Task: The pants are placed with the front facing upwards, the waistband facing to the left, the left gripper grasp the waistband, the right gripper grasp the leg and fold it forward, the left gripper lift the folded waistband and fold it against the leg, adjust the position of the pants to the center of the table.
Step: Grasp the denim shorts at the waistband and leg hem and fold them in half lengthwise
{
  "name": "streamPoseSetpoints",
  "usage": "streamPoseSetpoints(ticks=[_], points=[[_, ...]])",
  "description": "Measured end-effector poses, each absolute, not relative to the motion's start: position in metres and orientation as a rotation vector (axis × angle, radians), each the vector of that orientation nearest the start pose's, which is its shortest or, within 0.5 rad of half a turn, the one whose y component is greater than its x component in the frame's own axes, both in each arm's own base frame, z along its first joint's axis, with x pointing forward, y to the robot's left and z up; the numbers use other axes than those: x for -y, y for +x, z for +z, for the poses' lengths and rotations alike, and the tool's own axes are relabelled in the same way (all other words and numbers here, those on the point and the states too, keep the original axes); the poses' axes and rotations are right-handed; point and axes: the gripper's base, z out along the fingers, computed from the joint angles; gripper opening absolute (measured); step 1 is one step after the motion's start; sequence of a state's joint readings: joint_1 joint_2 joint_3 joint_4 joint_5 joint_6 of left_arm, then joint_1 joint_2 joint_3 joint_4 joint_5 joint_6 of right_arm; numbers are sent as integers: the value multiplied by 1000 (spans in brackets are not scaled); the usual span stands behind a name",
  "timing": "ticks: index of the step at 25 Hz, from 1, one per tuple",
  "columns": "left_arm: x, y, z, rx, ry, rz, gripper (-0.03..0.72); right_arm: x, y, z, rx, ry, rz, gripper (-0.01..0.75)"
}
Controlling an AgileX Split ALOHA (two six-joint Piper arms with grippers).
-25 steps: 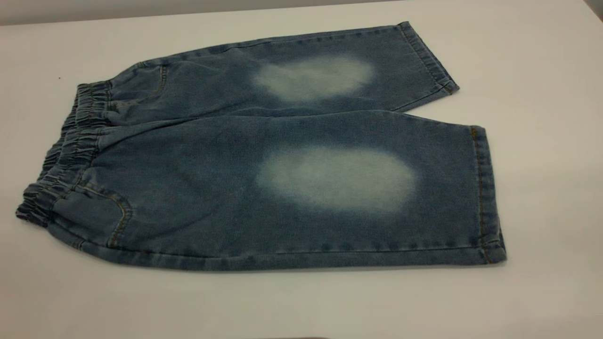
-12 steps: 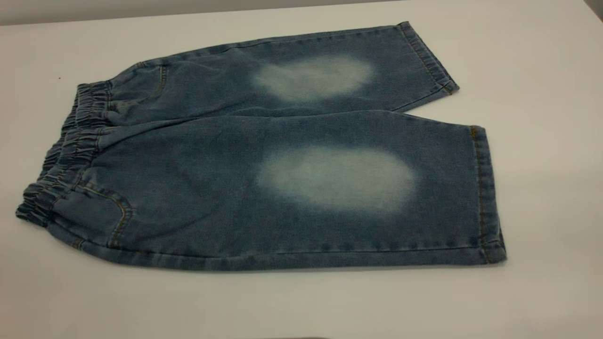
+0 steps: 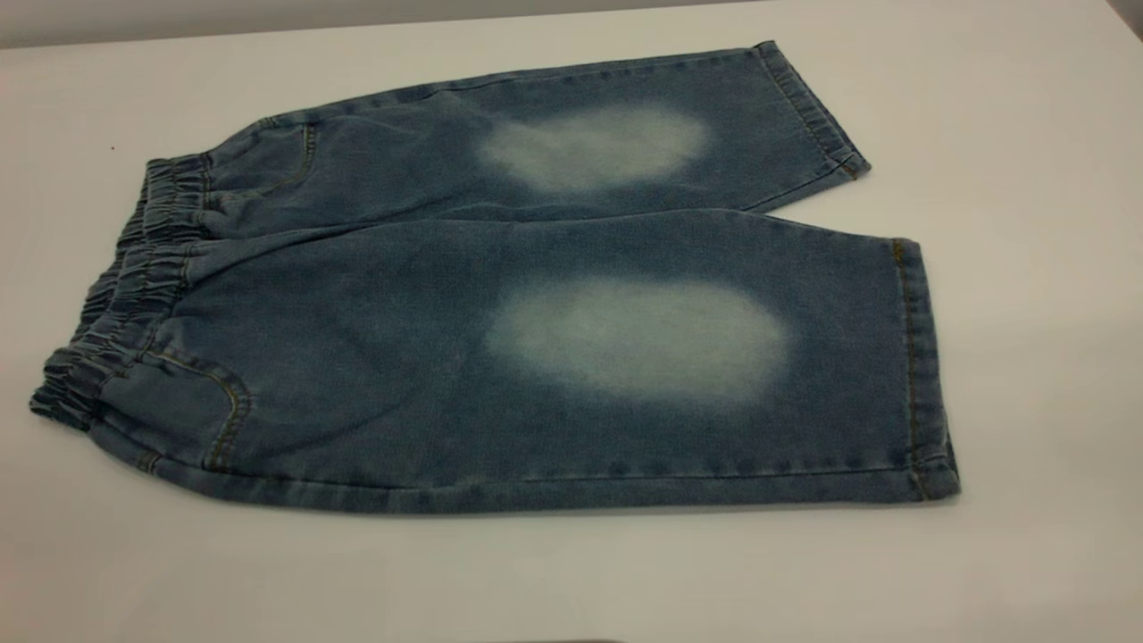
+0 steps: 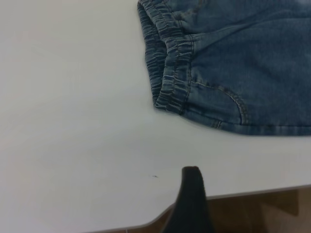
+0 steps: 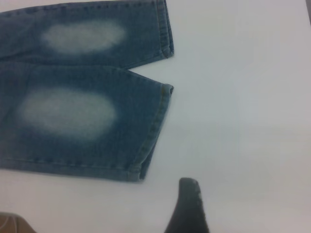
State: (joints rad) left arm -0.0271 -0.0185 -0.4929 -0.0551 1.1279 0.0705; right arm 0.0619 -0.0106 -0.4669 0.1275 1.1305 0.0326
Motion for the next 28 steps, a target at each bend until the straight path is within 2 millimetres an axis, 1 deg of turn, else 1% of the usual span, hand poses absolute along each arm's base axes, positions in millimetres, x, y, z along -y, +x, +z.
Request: streamPoseSetpoints(ticks=[11,14,16,18,20,22,25,28], points=[[4,-10,270,-2097,98,-46,549,-10,-7,263,-2134,-41,211,496],[4,-11,271,-2093,68,-63,549,-11,-6,268,-2131,-42,225,496],[4,-9,276,-2101,34,-83,549,-12,-2,271,-2153,-40,243,496],[4,-2,282,-2122,-2,-101,549,-14,8,272,-2211,-52,252,496],[3,11,288,-2171,-63,-110,549,-17,22,273,-2274,-82,263,496],[1,25,292,-2227,-155,-106,549,-21,40,272,-2340,-118,293,496],[-5,50,295,-2299,-287,-54,549,-28,66,269,-2415,-167,355,496],[-9,78,292,-2363,-359,2,549,-34,92,263,-2465,-184,419,496]])
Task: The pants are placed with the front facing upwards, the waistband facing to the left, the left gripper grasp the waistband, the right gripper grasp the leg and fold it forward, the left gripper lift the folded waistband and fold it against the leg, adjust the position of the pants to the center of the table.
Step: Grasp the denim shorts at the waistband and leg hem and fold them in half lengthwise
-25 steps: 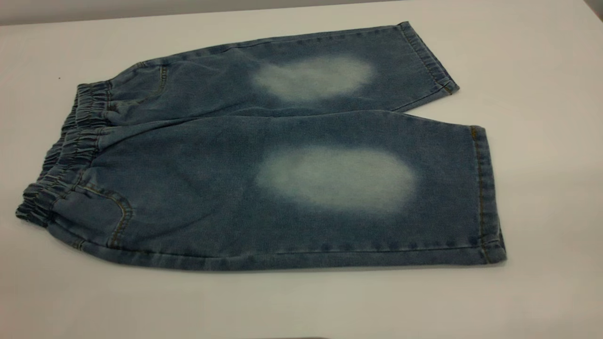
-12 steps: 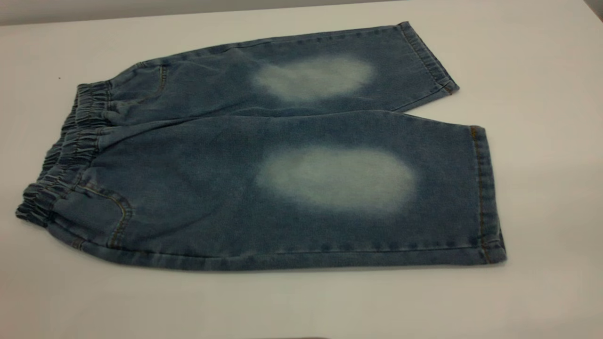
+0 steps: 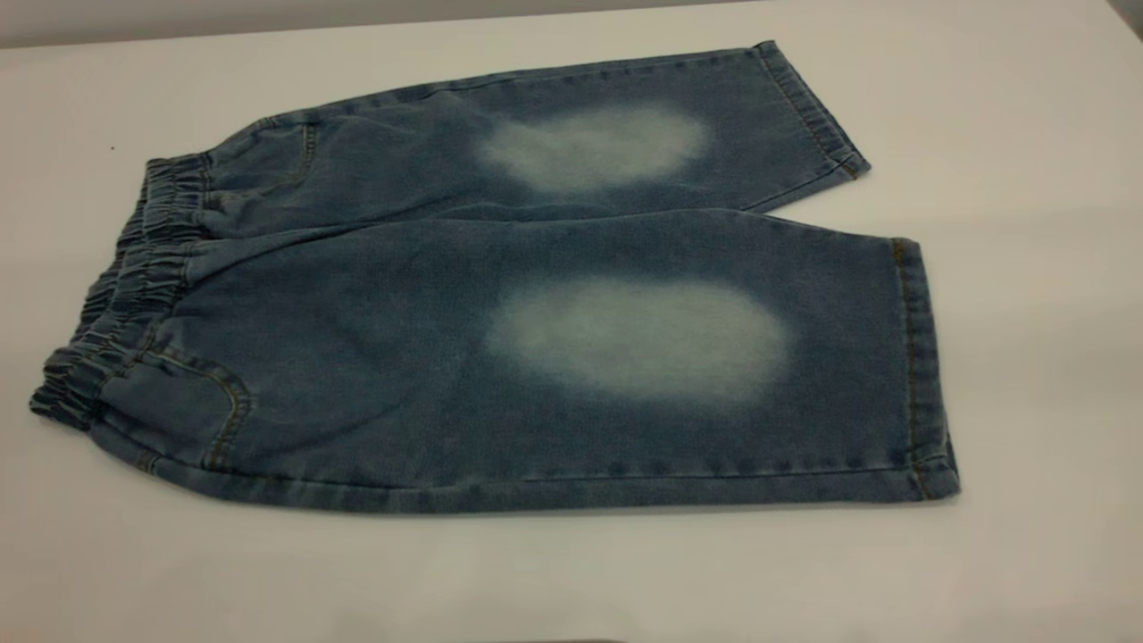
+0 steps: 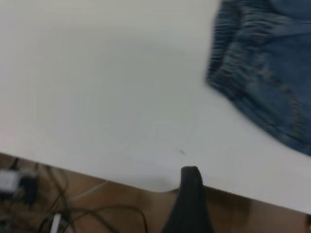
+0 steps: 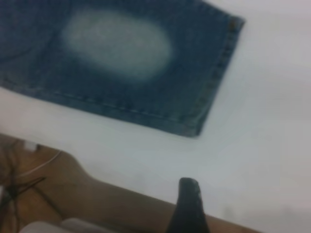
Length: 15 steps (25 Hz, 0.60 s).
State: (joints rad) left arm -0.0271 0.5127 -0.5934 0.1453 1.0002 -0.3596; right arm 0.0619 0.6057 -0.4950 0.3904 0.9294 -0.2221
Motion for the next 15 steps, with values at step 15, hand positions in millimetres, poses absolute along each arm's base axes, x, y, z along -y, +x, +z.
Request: streamPoseSetpoints(ticks=[15], points=[[-3,202,214,-2691,-322,51,549,-54,176,218,-2548,-129,692,496]])
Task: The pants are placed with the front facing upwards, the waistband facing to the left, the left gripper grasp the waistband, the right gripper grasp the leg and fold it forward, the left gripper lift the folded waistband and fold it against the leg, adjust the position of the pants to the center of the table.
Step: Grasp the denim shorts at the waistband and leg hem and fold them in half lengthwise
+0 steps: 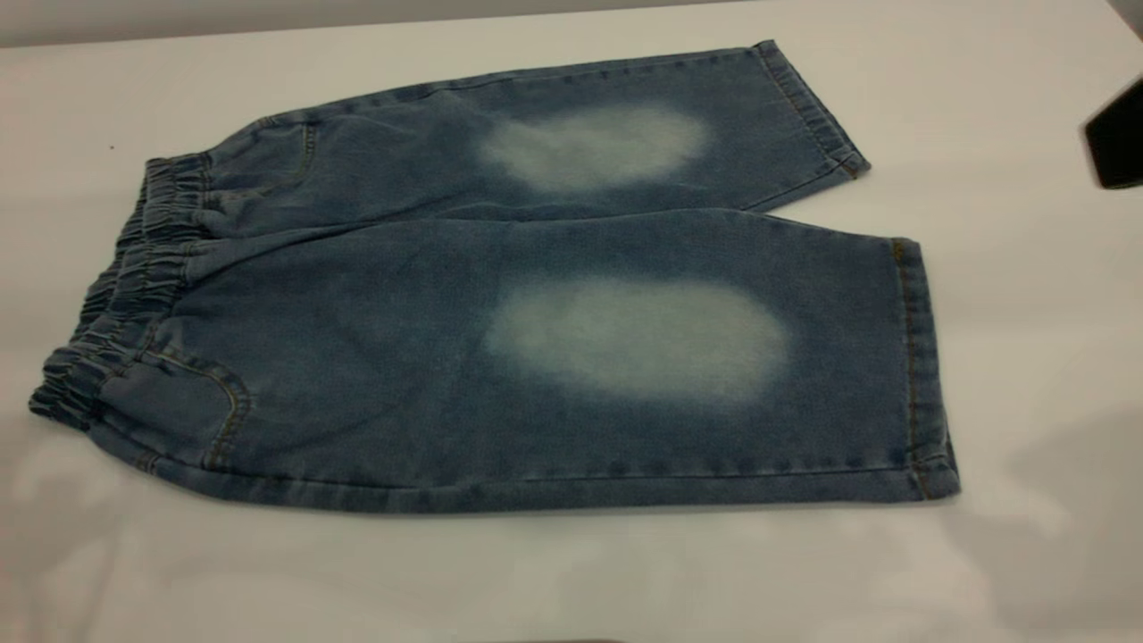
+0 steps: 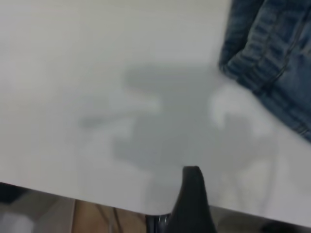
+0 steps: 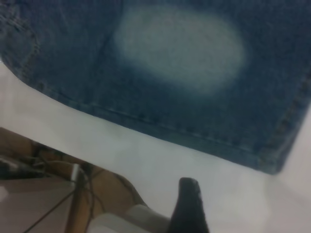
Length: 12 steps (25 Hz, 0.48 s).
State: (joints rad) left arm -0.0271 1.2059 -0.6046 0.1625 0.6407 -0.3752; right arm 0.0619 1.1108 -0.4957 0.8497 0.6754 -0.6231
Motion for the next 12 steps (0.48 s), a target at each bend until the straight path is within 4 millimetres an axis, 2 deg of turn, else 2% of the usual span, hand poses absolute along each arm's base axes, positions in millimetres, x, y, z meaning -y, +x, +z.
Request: streamPoseSetpoints(ticks=[6,12], points=[[-2,242,172,-2831,-333,69,549,-58,191,202,-2566,-94,769,496],[-12,270,132,-2880,-501,20,549,-60,199,199,-2526,-85,788,496]])
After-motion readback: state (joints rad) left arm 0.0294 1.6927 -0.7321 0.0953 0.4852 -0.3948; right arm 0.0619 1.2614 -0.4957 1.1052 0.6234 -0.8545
